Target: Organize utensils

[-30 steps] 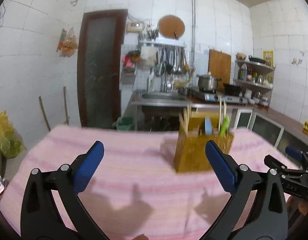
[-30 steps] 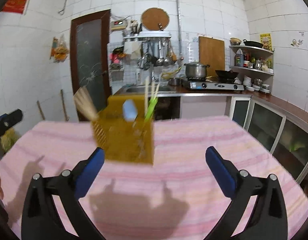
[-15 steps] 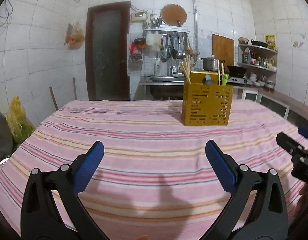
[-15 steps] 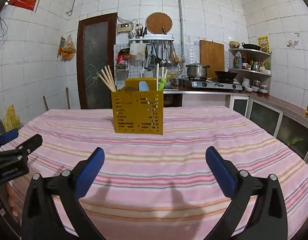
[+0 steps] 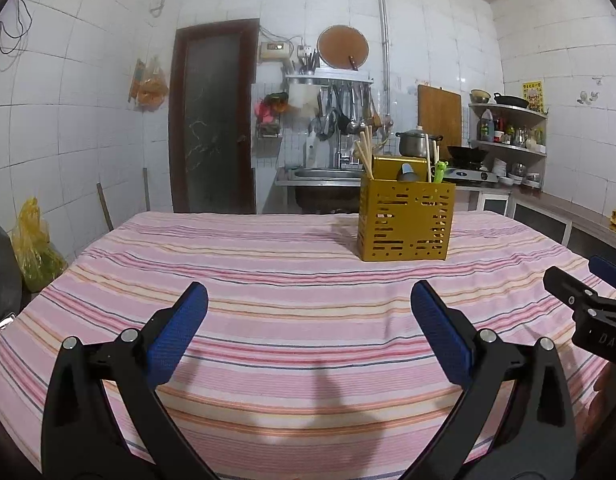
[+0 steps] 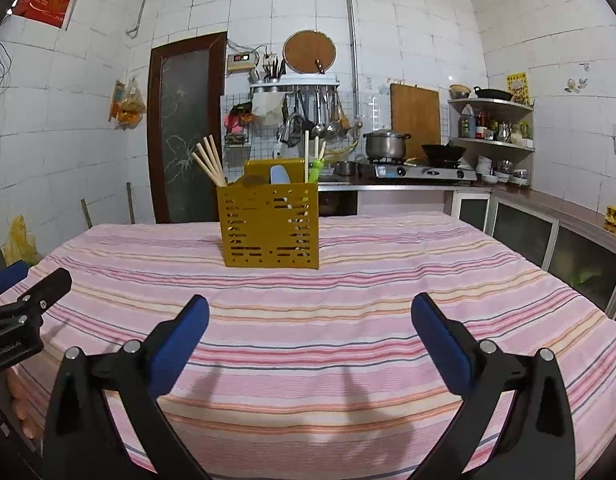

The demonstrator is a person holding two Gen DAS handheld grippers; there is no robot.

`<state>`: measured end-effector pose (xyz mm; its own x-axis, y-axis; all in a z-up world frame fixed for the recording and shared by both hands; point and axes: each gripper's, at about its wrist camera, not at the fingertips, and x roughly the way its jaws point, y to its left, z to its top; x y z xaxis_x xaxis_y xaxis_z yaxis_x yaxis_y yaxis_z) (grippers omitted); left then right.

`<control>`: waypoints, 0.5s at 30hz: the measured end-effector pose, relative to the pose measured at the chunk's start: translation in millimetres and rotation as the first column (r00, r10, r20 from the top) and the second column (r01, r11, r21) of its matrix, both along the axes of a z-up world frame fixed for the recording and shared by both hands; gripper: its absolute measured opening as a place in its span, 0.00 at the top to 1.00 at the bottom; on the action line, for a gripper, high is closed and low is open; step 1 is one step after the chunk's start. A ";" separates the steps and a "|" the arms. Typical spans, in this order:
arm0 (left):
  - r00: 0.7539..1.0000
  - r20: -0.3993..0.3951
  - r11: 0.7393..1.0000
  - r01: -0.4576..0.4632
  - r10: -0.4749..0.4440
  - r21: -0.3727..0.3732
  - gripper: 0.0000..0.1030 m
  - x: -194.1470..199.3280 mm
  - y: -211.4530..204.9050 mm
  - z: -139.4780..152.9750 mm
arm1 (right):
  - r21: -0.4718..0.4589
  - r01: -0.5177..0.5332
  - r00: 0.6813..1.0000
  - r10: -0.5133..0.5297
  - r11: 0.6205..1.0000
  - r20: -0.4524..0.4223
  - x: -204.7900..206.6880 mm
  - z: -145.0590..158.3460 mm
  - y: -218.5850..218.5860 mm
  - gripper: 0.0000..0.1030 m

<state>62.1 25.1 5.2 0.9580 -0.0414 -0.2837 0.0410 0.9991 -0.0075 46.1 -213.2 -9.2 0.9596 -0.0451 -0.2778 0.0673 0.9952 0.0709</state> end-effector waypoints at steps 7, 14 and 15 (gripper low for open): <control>1.000 0.020 1.000 0.005 -0.005 -0.010 0.05 -3.8 1.5 0.7 | -0.010 0.008 1.000 -0.008 1.000 0.012 -4.2 -0.4 2.7 0.04; 0.999 0.032 1.000 0.016 -0.016 -0.009 0.05 -5.9 0.6 0.9 | -0.014 0.010 1.000 -0.010 1.000 0.017 -5.4 0.1 4.4 0.04; 0.999 0.032 1.000 0.017 -0.017 -0.009 0.05 -5.4 0.6 0.9 | -0.015 0.010 1.000 -0.010 1.000 0.018 -5.9 0.3 4.9 0.04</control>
